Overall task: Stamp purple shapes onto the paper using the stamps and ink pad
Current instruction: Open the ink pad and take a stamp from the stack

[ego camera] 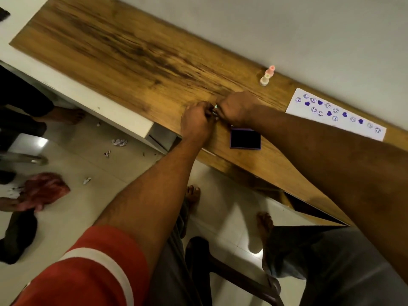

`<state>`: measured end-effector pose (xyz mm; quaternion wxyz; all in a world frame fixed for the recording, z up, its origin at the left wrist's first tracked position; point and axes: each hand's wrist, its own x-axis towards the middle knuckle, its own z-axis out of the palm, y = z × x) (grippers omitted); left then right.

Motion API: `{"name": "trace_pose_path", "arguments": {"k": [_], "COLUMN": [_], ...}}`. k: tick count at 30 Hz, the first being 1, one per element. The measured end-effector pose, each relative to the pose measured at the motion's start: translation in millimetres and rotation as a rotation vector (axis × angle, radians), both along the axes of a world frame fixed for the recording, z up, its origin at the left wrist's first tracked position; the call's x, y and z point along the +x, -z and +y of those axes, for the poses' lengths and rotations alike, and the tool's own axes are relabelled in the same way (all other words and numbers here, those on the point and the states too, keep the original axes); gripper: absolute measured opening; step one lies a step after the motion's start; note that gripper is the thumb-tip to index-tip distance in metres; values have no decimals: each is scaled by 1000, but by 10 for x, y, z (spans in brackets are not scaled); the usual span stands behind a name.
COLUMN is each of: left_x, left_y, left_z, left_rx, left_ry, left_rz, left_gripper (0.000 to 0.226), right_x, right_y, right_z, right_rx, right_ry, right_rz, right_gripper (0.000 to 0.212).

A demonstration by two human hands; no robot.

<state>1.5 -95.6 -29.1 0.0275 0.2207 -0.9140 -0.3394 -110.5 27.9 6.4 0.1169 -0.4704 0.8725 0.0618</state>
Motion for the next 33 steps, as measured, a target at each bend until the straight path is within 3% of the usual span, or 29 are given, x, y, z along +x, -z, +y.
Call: {"name": "trace_pose_path", "arguments": {"k": [6,14,21,26,29,33], "left_x": [17,21,47,44,67,98], "left_y": [2,16,6,-21,-98,-164], "left_z": [13,-13,25,9,18,52], "left_rx": [-82,-128,-93,-19,-84,-212], "left_ry": [84,192,236,307,398,500], "left_rz": [-15,-4,-26,-16,27,-72], "left_gripper": [31,28,43,60,67,71], "right_x": [44,-41,128,409,544,585], "right_y": [-6,-4,-121,-99,-74,-16], "right_z": [-21,105,481,1001,1078,1038], "right_rx": [9,4,-119,2,37,29], "right_ry": [7,-205,-34,5,-17,-24], "right_rz": [-23,70,45,-29,-57,-9], "right_gripper": [46,43,48,46,43,42]}}
